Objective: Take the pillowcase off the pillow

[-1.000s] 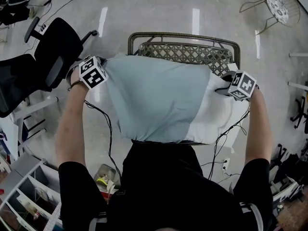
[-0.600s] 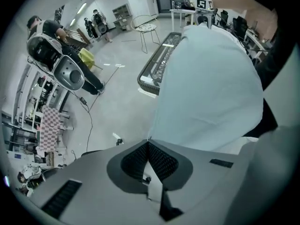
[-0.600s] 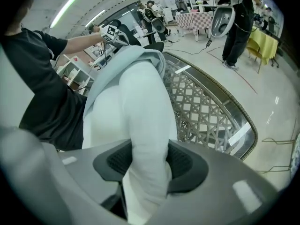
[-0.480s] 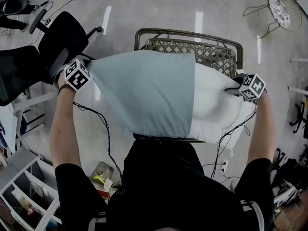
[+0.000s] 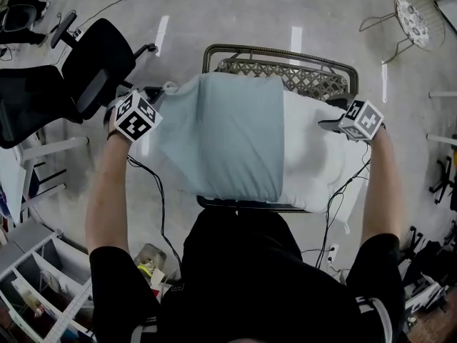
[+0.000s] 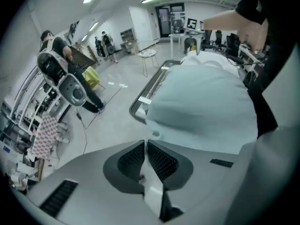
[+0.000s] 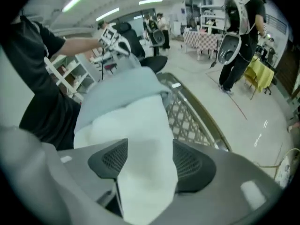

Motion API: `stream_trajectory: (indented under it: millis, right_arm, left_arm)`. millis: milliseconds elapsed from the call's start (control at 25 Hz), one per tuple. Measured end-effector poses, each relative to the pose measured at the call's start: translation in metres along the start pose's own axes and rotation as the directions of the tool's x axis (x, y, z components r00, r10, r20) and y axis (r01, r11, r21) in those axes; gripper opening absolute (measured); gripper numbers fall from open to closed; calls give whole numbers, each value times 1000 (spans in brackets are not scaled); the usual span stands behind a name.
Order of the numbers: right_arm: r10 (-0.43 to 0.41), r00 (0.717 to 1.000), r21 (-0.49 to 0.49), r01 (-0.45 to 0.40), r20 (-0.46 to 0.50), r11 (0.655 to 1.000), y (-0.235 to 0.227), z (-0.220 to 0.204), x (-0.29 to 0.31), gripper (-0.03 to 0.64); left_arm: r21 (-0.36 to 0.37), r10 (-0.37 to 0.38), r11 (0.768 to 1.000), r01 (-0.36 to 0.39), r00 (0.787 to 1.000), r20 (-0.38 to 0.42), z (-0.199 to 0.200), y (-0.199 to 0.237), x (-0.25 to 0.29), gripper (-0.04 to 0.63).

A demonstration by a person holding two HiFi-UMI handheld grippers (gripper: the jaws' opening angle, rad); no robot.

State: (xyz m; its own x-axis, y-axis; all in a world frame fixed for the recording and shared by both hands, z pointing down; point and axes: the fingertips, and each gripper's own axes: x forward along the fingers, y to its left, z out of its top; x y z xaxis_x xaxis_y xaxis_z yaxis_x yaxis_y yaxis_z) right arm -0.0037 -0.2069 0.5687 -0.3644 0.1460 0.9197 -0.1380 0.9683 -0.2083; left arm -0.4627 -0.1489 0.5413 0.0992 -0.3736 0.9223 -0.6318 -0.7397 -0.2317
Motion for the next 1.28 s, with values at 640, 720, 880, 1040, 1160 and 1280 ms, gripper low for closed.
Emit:
stream_trajectory:
  millis: [640,720,880,1040,1160,1280]
  right_arm:
    - [199,978,-50,-202,-57,978,9,42,104,503]
    - [259,962,-56,-264,-83,963,15,40,114,502]
    - [333,934,-96,-346,-126,933,22,41,114,425]
    - [372,920,-122,-387,-127,914,33,43,94,297]
    - [394,915,-118,-402,-86,908,38,48,74,259]
    - [401,915,-111,-403,-39,909,42,50,57,252]
  left_arm:
    - [235,-214,948,213,977,-21,63,-38,138,269]
    - [265,-243,935,237,970,-9,68,-38,148,275]
    - [336,-295,894,295,954,-55,71,-43,157,181]
    - [359,-266,892,276,961,-79,69,-43,146,8]
    - [321,-250,910,260,965,-73,66,-34,129,6]
    - [304,-247,917,256,967,-70,61,-26,106,6]
